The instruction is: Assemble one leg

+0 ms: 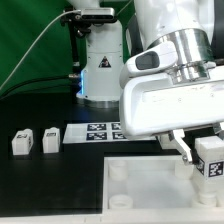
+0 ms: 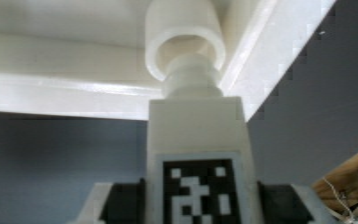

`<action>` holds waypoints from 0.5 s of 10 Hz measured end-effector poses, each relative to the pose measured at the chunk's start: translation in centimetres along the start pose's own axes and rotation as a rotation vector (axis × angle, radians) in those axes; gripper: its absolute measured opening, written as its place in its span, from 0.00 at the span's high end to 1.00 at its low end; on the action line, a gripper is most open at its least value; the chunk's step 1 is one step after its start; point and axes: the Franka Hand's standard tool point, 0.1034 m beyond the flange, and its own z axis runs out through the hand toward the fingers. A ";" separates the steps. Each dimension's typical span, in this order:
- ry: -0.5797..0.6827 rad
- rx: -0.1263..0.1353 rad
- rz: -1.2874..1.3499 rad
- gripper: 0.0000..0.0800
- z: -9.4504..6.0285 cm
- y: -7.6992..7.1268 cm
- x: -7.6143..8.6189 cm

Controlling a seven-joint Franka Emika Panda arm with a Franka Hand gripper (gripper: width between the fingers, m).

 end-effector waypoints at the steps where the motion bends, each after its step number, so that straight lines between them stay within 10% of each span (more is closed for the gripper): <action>1: -0.008 0.001 -0.002 0.64 -0.1 -0.1 -0.2; 5: -0.005 -0.004 -0.002 0.64 -0.2 0.2 -0.7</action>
Offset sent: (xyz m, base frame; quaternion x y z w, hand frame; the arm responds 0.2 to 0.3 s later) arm -0.0186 -0.0090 -0.0020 -0.0102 -0.0216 -0.0032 0.9997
